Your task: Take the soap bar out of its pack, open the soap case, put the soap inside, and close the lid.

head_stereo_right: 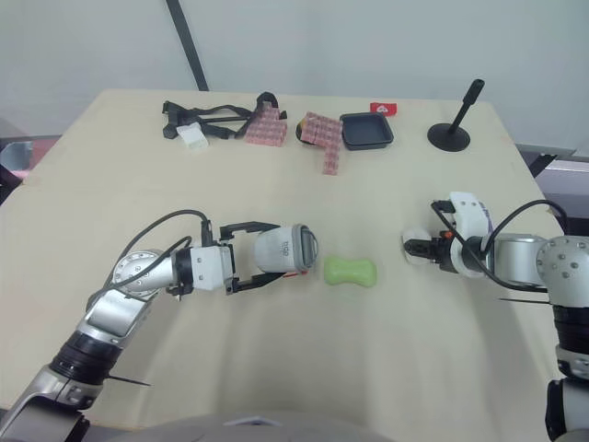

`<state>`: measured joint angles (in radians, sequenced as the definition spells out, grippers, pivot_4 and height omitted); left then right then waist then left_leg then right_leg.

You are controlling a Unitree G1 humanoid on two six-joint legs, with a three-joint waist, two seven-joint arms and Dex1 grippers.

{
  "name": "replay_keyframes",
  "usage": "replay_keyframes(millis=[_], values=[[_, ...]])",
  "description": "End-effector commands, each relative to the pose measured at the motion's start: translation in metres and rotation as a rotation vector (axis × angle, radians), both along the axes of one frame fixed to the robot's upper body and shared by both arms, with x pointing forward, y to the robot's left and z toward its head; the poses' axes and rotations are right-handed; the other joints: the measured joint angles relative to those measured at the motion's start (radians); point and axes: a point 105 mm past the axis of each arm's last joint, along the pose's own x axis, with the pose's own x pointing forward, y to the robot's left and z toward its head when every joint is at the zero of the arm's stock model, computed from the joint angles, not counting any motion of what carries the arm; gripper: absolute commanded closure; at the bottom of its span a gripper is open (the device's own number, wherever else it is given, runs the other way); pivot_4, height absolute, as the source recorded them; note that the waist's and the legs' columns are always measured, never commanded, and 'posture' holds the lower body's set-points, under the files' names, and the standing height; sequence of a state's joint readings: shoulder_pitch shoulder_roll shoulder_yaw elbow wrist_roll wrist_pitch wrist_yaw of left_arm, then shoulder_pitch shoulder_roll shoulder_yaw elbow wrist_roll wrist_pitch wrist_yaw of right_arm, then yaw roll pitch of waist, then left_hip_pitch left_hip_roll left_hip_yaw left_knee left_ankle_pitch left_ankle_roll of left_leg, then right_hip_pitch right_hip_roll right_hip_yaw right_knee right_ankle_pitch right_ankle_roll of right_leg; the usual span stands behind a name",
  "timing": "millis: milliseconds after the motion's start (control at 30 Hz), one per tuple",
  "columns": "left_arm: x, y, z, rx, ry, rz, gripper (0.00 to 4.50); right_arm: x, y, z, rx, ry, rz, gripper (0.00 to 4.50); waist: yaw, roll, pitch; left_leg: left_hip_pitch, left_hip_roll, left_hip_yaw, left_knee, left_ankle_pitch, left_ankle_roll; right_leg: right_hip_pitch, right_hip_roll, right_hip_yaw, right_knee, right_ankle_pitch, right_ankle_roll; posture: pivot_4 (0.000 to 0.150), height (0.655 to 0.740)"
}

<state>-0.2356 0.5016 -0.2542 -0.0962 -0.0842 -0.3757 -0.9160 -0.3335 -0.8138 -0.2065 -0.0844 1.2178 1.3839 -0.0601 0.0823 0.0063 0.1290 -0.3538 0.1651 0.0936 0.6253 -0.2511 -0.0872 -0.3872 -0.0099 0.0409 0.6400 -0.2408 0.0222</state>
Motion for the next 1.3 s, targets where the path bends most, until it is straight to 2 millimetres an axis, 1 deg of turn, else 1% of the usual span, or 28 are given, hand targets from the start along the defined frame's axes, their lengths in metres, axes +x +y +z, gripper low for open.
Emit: replay_keyframes(millis=[33,200,433,533,700,833,933,1067,1133,1167,1300], values=[[-0.001,0.000,0.010,-0.021,-0.038,-0.001,1.03,0.006,-0.005,0.015,0.003,-0.057,-0.019,0.05,0.000,0.000,0.000,0.000,0.000,0.000,0.000,0.000,0.000,0.000,0.000,0.000,0.000,0.000,0.000,0.150,0.7374],[0.000,0.000,0.010,-0.020,-0.037,-0.001,1.03,0.008,-0.003,0.021,0.017,-0.090,-0.014,0.05,0.003,0.000,0.000,0.000,0.000,0.000,0.000,0.000,0.000,0.000,0.000,0.000,0.000,0.000,0.000,0.150,0.7374],[0.002,0.000,0.009,-0.013,-0.031,-0.003,1.03,0.014,0.008,0.051,0.055,-0.304,0.088,0.05,0.002,0.000,0.000,0.000,0.000,0.000,0.000,0.000,0.000,0.000,0.000,0.000,0.000,0.000,0.000,0.150,0.7374],[0.002,0.000,0.008,-0.005,-0.023,-0.005,1.03,0.010,0.015,0.061,0.042,-0.427,0.200,0.05,0.004,0.000,0.000,0.000,0.000,0.000,0.000,0.000,0.000,0.000,0.000,0.000,0.000,0.000,0.000,0.150,0.7374],[0.003,0.002,0.007,0.005,-0.010,-0.009,1.03,-0.011,0.032,0.066,0.033,-0.628,0.457,0.05,0.008,0.000,0.000,-0.002,0.001,0.000,0.000,0.000,0.000,0.000,-0.001,-0.001,-0.001,0.000,0.000,0.150,0.7374],[0.004,0.003,0.006,0.015,-0.006,-0.017,1.03,-0.035,0.041,0.056,-0.020,-0.795,0.670,0.05,0.004,0.000,0.000,-0.002,0.002,0.000,0.000,0.000,0.001,-0.001,-0.001,-0.001,0.000,0.000,0.000,0.150,0.7374],[0.005,0.004,0.007,0.019,-0.005,-0.019,1.03,-0.053,0.047,0.044,-0.035,-0.850,0.801,0.05,-0.005,0.000,0.000,-0.003,0.003,0.000,0.001,0.000,0.001,-0.002,-0.002,-0.001,0.001,0.000,0.000,0.150,0.7374],[0.006,0.005,0.007,0.019,-0.002,-0.017,1.03,-0.073,0.046,0.028,-0.025,-0.896,0.864,0.05,-0.012,0.000,0.000,-0.003,0.003,0.000,0.001,0.001,0.003,-0.003,-0.003,-0.001,0.002,0.000,0.000,0.150,0.7374],[0.007,0.006,0.006,0.021,0.011,-0.011,1.03,-0.088,0.045,0.016,-0.016,-0.900,0.902,0.05,-0.011,0.000,0.000,-0.003,0.004,0.000,0.001,0.001,0.003,-0.003,-0.003,-0.002,0.002,0.000,-0.001,0.150,0.7374],[0.007,0.007,0.006,0.023,0.017,-0.009,1.03,-0.093,0.044,0.012,-0.013,-0.903,0.912,0.05,-0.012,0.000,0.000,-0.003,0.003,0.000,0.001,0.001,0.003,-0.003,-0.004,-0.002,0.002,0.000,-0.001,0.150,0.7374],[0.008,0.010,0.003,0.043,0.046,-0.001,1.03,-0.100,0.040,0.004,0.008,-0.907,0.892,0.05,-0.024,0.000,0.000,-0.004,0.003,0.000,0.002,0.001,0.005,-0.003,-0.005,-0.002,0.003,0.000,-0.001,0.150,0.7374]])
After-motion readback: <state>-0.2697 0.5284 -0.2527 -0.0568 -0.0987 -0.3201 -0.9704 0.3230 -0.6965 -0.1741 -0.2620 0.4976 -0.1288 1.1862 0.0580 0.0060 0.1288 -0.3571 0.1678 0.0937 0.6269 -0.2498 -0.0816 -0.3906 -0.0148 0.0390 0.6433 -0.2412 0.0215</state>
